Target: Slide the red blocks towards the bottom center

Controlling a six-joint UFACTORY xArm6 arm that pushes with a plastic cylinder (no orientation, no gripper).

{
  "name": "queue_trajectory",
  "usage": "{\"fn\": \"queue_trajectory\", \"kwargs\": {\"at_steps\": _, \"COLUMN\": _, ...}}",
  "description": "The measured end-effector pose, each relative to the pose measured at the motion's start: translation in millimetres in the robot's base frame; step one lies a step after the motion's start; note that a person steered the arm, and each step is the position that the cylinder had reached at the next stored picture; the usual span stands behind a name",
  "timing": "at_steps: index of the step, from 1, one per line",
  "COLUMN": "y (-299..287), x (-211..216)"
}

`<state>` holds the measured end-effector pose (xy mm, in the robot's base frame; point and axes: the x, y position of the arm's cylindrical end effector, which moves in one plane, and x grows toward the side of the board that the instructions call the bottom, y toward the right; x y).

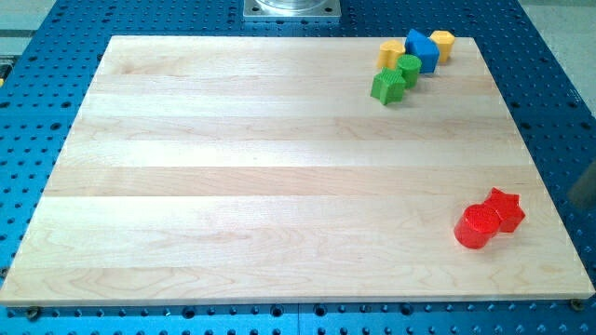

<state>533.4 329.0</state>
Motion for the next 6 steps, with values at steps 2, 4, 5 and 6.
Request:
{"fn": "queue_trajectory", "kwargs": {"at_steps": 2, "y": -56, "x": 10}}
{"fn": "queue_trajectory", "kwargs": {"at_steps": 4, "y": -101, "x": 10}}
{"fn": "queue_trajectory", "kwargs": {"at_steps": 5, "y": -170, "x": 10}}
{"fn": "queue_trajectory", "kwargs": {"at_steps": 6, "y": -238, "x": 15}}
